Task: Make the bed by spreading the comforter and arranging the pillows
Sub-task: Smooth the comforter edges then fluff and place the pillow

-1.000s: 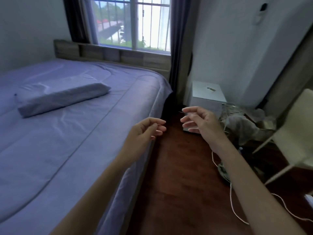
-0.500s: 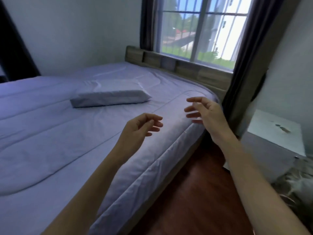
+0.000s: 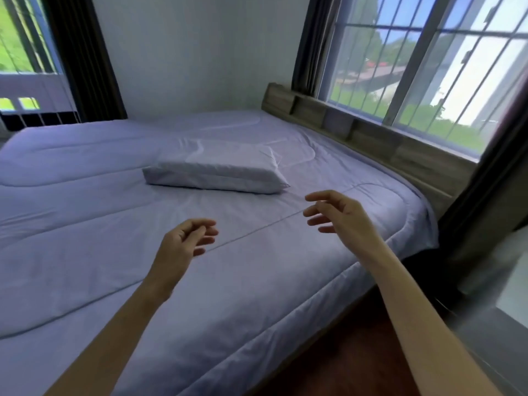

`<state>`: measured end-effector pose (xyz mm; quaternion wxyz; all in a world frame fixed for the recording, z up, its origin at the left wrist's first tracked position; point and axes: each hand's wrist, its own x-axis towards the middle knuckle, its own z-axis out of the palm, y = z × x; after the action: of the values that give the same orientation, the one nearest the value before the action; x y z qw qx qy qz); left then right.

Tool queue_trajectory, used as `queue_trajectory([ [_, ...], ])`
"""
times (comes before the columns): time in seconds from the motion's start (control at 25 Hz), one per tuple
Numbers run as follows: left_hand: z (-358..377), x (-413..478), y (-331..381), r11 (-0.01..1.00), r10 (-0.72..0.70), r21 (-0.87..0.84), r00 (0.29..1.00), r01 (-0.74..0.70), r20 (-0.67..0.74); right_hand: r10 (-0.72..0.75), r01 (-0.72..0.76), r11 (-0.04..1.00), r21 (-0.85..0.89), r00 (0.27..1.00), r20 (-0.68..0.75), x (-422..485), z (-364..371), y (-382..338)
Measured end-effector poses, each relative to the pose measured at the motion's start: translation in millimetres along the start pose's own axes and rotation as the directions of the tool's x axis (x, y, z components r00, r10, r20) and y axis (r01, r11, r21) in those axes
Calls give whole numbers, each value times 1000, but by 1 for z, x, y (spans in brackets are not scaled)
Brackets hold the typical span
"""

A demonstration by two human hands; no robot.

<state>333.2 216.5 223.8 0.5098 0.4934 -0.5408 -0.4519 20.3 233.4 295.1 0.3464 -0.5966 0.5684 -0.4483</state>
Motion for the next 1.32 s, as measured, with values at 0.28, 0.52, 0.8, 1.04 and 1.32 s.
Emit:
queue_trajectory([
  [0.28, 89, 75, -9, 997, -7, -78, 999, 11, 47, 59, -59, 997, 55, 998, 9, 102, -22, 44],
  [0.52, 149, 101, -67, 977, -214, 29, 975, 213, 52, 109, -126, 991, 51, 961, 255, 189, 35, 122],
  [0.8, 188, 232, -232, 862, -227, 349, 896, 367, -381, 199, -242, 966, 90, 920, 337, 262, 78, 261],
  [1.04, 81, 217, -385, 406, -192, 841, 933, 357, -303, 269, -312, 948, 67, 894, 357, 245, 122, 354],
  [1.32, -80, 83, -325, 222, -217, 499, 541, 838, -813, -9, -19, 998, 66, 915, 404, 200, 248, 334],
])
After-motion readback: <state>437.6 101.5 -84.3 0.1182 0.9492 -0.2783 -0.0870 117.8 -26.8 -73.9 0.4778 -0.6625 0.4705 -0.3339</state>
